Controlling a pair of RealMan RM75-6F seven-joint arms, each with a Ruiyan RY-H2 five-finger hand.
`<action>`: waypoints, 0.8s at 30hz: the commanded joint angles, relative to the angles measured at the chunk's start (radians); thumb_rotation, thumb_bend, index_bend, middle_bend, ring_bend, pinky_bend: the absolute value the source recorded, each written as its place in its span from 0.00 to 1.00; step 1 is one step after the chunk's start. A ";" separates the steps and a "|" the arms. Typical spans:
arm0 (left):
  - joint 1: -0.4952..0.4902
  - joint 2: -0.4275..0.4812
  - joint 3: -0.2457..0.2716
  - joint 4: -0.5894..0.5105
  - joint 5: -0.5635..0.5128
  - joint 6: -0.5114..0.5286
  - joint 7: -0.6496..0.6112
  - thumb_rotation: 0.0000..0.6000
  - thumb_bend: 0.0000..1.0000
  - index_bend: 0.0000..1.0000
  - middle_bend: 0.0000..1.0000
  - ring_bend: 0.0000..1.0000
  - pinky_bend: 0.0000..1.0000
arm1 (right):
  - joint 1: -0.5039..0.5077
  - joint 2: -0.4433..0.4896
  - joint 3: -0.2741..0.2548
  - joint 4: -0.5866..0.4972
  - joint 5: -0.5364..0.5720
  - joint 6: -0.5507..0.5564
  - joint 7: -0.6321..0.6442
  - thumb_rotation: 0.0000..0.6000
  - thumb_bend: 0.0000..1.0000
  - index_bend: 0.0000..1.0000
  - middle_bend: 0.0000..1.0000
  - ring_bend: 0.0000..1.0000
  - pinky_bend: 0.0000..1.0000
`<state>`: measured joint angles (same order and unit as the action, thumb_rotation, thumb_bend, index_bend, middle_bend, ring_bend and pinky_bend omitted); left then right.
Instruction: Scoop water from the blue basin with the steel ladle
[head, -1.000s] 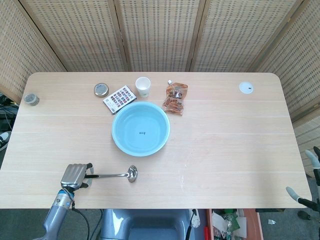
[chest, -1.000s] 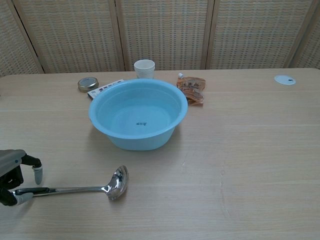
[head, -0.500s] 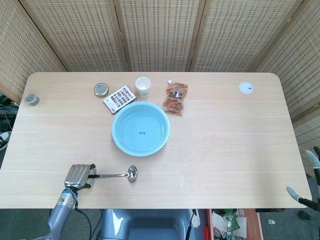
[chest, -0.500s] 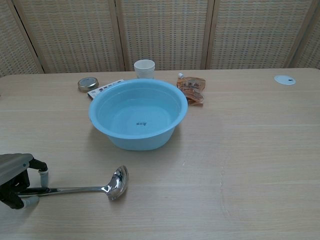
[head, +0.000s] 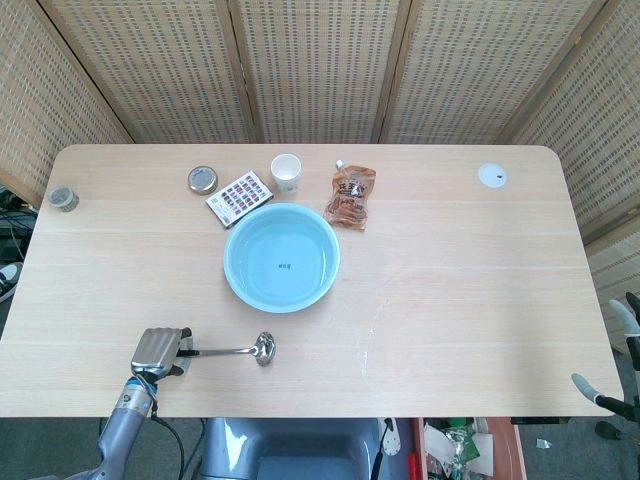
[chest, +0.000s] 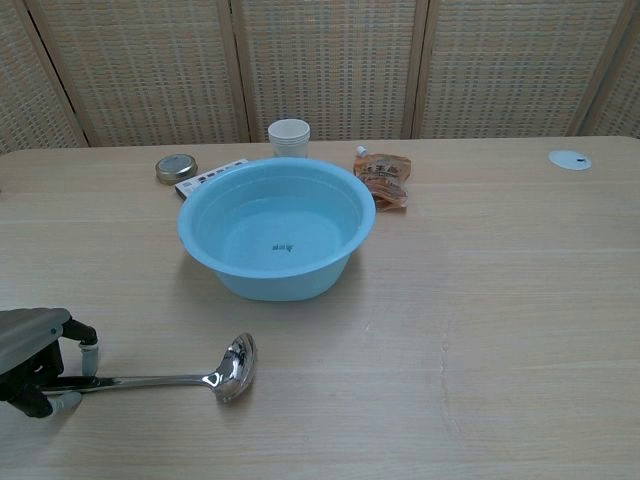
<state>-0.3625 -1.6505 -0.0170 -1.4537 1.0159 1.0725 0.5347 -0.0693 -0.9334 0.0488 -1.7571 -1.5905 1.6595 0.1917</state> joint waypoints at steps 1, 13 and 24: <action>-0.002 0.005 0.000 -0.006 -0.002 0.001 0.002 1.00 0.41 0.85 1.00 0.95 1.00 | 0.000 0.000 0.000 -0.001 0.000 -0.001 -0.001 1.00 0.00 0.00 0.00 0.00 0.00; 0.004 0.107 -0.019 -0.136 0.114 0.083 -0.072 1.00 0.41 0.90 1.00 0.95 1.00 | 0.003 -0.003 -0.002 -0.002 0.000 -0.006 -0.008 1.00 0.00 0.00 0.00 0.00 0.00; -0.021 0.208 -0.065 -0.266 0.150 0.096 -0.106 1.00 0.41 0.90 1.00 0.95 1.00 | 0.005 -0.004 -0.002 -0.003 0.002 -0.010 -0.011 1.00 0.00 0.00 0.00 0.00 0.00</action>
<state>-0.3758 -1.4605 -0.0692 -1.6957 1.1634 1.1667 0.4316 -0.0643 -0.9371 0.0464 -1.7599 -1.5886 1.6496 0.1799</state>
